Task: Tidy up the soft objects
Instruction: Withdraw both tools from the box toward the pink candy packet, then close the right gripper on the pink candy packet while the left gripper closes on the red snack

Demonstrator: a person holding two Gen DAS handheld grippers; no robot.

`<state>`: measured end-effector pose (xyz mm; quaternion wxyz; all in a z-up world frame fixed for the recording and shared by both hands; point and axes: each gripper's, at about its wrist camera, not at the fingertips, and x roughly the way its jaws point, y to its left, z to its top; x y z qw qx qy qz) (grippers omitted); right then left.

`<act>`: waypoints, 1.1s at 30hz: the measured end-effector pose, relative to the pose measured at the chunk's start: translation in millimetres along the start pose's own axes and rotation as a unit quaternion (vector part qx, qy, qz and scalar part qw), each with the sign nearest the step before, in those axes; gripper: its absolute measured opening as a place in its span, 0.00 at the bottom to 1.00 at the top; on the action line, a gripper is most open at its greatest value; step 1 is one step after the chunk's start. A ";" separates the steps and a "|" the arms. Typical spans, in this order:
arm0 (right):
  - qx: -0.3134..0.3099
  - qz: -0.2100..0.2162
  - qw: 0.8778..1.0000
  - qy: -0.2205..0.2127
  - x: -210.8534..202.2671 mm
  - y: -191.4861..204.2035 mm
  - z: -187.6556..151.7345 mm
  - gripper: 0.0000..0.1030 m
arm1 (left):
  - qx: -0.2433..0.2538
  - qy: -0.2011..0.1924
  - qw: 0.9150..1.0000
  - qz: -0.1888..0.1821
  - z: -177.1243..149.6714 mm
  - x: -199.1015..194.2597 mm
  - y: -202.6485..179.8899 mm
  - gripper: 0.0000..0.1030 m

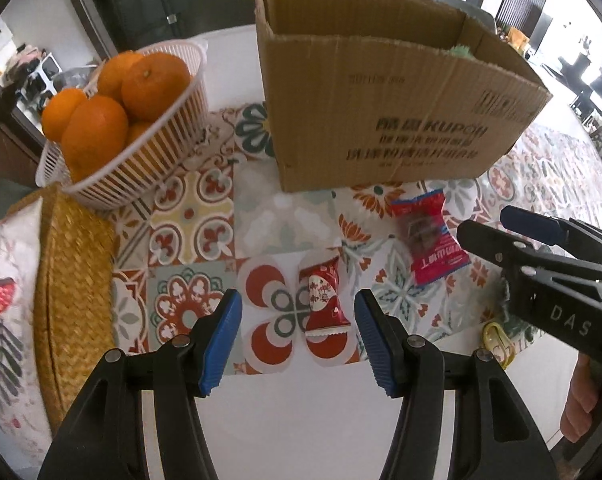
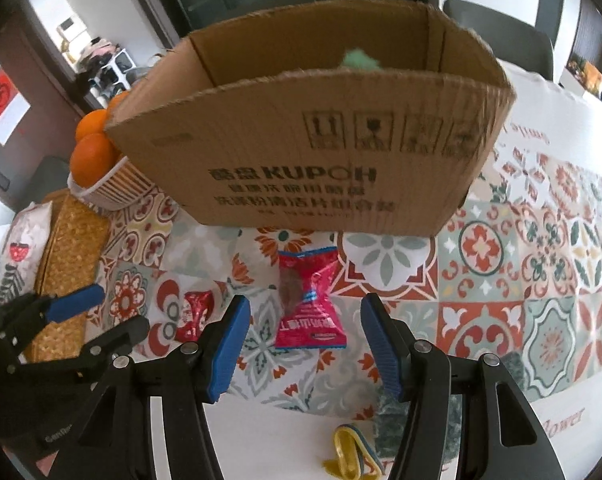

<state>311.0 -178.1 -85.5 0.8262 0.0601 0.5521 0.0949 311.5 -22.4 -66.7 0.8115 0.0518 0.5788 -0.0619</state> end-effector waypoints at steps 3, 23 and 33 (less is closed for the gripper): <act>0.008 0.003 1.000 0.003 4.7 -2.8 -1.7 0.57 | -0.008 0.006 1.000 -0.009 -3.7 7.0 -1.5 0.56; 0.006 0.015 0.999 0.028 41.5 5.0 0.4 0.57 | -0.036 0.033 0.998 -0.042 -5.7 45.5 4.3 0.56; 0.006 0.002 0.999 0.044 60.9 4.3 2.7 0.57 | -0.045 0.045 0.997 -0.050 2.0 63.0 6.5 0.51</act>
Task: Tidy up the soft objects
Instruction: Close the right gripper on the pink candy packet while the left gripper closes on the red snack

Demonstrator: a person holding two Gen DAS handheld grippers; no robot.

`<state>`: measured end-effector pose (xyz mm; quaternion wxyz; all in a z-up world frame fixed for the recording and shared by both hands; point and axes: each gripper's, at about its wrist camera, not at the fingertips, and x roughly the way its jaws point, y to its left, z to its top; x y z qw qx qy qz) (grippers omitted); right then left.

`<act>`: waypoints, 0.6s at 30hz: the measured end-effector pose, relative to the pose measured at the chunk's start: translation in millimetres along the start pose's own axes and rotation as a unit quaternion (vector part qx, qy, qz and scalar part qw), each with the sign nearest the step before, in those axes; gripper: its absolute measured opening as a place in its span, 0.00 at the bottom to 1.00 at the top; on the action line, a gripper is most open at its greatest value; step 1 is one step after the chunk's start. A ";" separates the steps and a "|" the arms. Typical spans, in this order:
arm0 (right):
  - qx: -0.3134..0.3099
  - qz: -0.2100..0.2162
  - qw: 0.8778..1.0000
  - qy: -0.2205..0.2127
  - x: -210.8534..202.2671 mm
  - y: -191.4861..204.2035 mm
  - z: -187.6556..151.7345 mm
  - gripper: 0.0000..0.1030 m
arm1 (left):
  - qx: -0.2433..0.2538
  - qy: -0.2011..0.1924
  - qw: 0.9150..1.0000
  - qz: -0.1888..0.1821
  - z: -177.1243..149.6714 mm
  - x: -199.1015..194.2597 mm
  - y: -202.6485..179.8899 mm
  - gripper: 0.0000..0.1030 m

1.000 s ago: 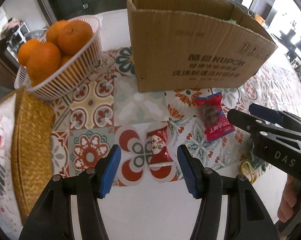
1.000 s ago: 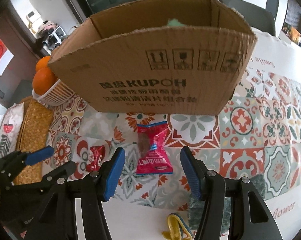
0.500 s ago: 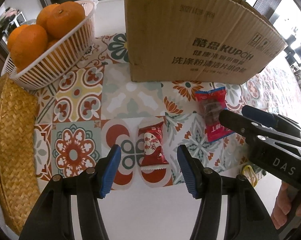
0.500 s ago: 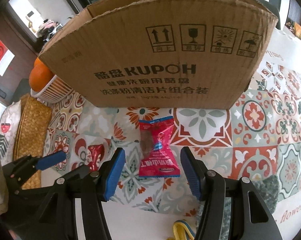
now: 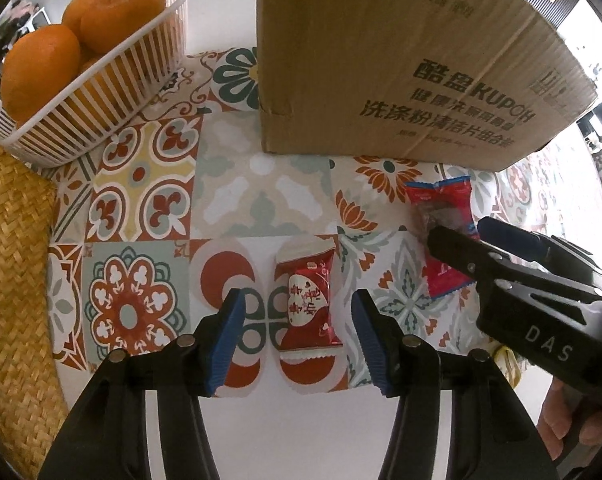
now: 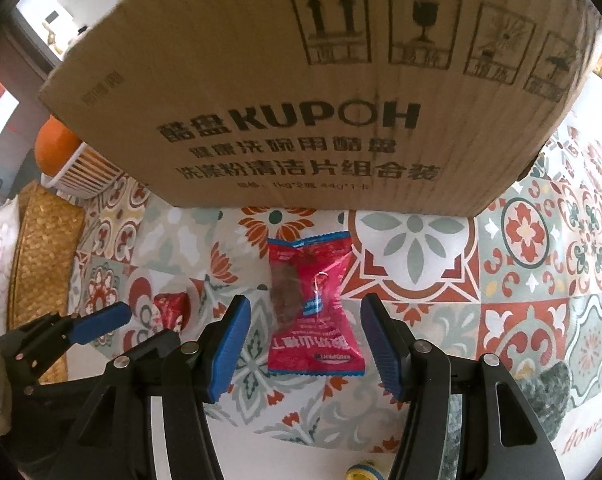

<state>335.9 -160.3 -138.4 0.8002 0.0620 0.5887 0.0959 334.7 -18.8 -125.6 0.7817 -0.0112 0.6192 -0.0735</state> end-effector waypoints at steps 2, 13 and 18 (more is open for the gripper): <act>-0.004 -0.005 1.000 0.002 3.8 1.0 0.0 0.57 | 0.001 0.003 1.000 0.003 1.9 4.5 -0.9 0.48; -0.028 -0.031 0.999 0.003 23.1 18.6 -2.6 0.46 | -0.002 0.008 1.000 0.002 7.9 18.7 -1.7 0.23; -0.019 -0.031 0.999 -0.006 20.6 16.5 -8.4 0.41 | 0.000 0.005 1.000 -0.001 6.0 19.3 -4.6 0.21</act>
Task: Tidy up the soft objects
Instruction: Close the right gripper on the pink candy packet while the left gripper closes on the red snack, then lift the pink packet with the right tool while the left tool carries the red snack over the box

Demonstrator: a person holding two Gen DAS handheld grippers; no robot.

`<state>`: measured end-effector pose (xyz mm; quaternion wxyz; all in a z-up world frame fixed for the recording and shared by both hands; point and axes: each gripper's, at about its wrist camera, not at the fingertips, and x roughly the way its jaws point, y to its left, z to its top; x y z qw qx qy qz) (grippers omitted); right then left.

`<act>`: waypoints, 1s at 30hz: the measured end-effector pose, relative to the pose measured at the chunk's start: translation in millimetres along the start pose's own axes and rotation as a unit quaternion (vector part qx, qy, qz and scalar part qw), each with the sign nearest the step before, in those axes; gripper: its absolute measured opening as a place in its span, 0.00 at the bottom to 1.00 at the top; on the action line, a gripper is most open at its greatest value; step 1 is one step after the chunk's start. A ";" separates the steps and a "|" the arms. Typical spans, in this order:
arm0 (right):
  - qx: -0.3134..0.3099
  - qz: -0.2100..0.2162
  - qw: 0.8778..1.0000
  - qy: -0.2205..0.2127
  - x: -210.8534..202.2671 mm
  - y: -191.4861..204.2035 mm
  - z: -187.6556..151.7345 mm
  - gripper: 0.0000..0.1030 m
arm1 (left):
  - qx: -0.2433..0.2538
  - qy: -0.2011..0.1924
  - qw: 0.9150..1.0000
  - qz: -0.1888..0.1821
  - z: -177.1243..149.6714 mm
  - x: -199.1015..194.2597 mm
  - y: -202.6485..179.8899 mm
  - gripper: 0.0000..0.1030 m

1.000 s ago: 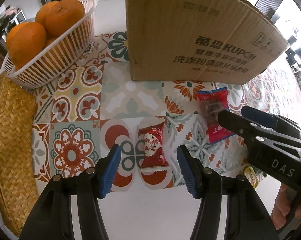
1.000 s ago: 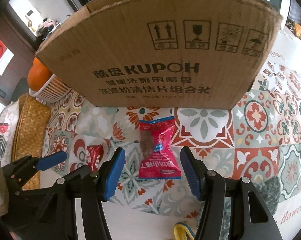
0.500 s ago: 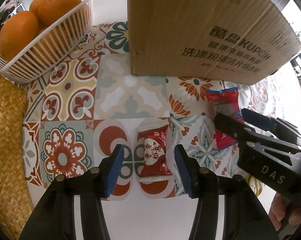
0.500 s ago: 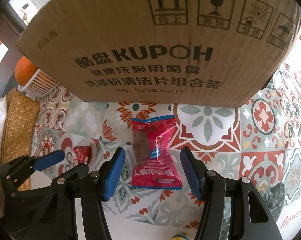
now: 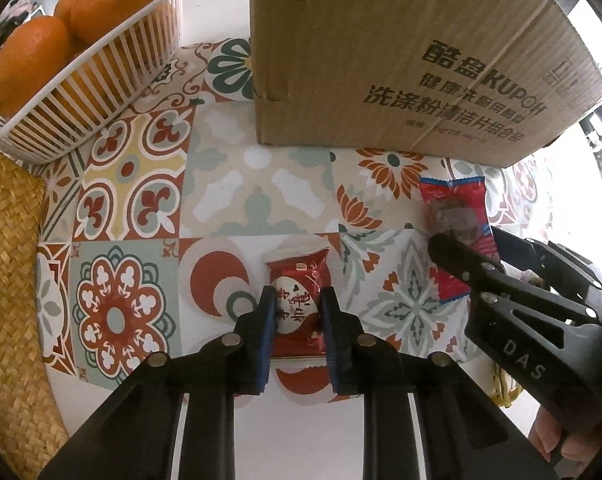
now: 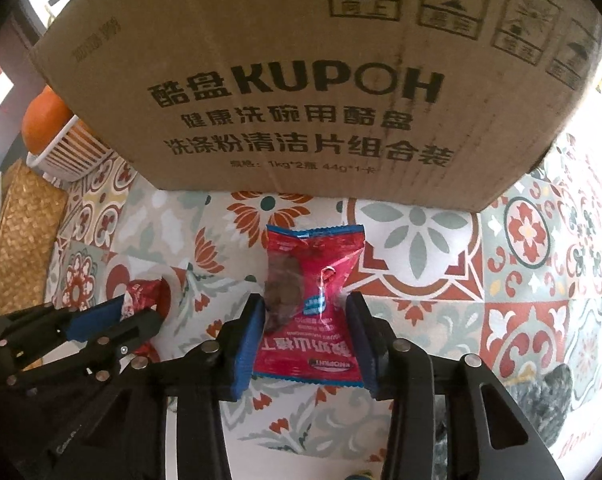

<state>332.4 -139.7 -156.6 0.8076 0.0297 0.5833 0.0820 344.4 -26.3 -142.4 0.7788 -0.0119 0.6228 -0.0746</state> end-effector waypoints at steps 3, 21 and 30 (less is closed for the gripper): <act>0.004 0.001 1.000 -0.006 -4.4 -2.2 -4.3 0.40 | 0.001 -0.002 1.000 -0.001 -4.4 -3.3 -1.5 0.21; -0.003 -0.005 0.996 -0.085 -75.6 -11.6 -27.2 0.39 | 0.014 -0.082 0.996 0.005 -32.6 -67.4 -9.1 0.21; -0.004 -0.010 0.990 -0.141 -118.9 -14.6 -39.1 0.39 | 0.031 -0.136 0.990 0.006 -43.6 -106.6 -24.2 0.21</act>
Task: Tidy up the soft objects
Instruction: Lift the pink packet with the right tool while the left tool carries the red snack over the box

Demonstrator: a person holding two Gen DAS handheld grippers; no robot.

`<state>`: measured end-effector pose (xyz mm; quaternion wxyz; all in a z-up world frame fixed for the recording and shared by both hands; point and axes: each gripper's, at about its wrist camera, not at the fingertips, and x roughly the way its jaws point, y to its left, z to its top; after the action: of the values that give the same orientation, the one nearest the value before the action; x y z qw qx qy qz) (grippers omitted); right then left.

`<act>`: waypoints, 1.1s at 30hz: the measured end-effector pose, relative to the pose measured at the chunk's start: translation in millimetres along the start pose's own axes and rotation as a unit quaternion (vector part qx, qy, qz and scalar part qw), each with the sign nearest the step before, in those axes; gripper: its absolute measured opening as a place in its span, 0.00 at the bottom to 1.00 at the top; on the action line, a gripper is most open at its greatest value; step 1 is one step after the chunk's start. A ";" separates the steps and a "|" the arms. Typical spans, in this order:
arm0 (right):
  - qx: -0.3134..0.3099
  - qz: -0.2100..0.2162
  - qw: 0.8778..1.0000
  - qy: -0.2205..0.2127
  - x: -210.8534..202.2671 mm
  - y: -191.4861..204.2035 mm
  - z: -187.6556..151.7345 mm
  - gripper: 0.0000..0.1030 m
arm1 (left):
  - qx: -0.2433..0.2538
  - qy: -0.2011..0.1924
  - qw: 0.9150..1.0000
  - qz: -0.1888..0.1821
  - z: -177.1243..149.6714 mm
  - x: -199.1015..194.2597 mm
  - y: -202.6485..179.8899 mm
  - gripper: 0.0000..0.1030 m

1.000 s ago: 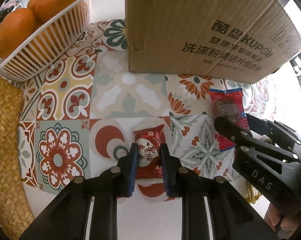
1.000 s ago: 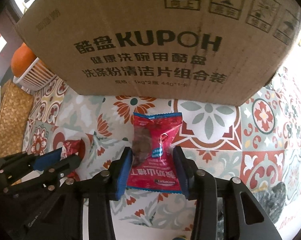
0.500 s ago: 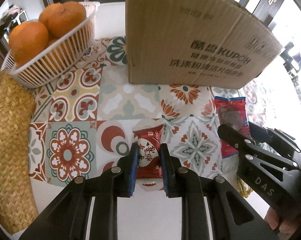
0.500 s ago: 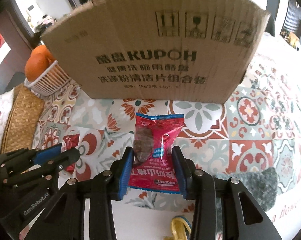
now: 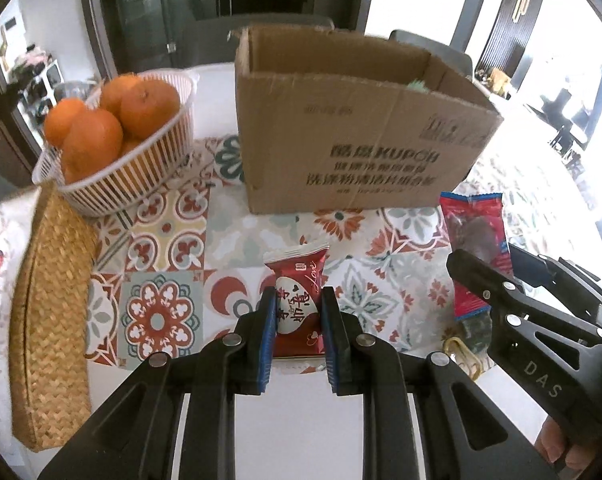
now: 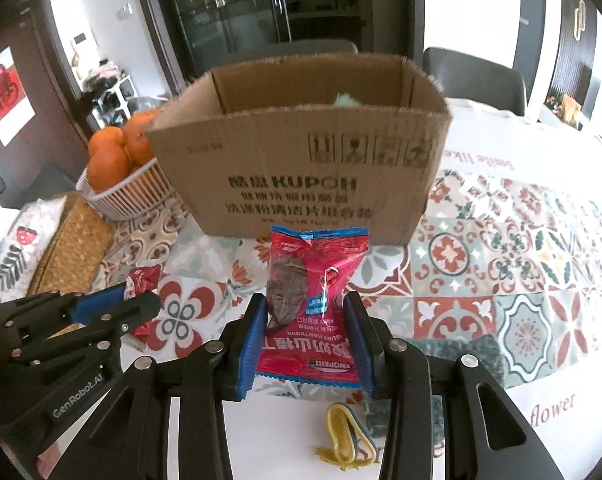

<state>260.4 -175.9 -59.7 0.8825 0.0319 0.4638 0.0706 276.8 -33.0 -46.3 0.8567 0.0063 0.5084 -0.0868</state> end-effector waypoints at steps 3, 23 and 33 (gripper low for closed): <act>0.002 -0.001 1.000 -0.017 -11.3 0.0 -0.6 0.39 | 0.005 -0.018 1.000 0.002 1.3 -10.4 -4.7 0.21; 0.043 -0.004 0.993 -0.106 -78.5 -5.8 -10.9 0.39 | 0.010 -0.107 0.994 -0.024 -5.7 -62.9 -18.1 0.21; 0.035 0.003 0.989 -0.143 -102.3 -3.2 6.6 0.39 | 0.021 -0.146 0.989 -0.034 7.9 -89.4 -22.2 0.21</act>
<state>208.9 -194.8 27.0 0.9380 0.0740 0.3349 0.0511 238.4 -42.9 37.3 0.9178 -0.0060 0.3762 -0.1268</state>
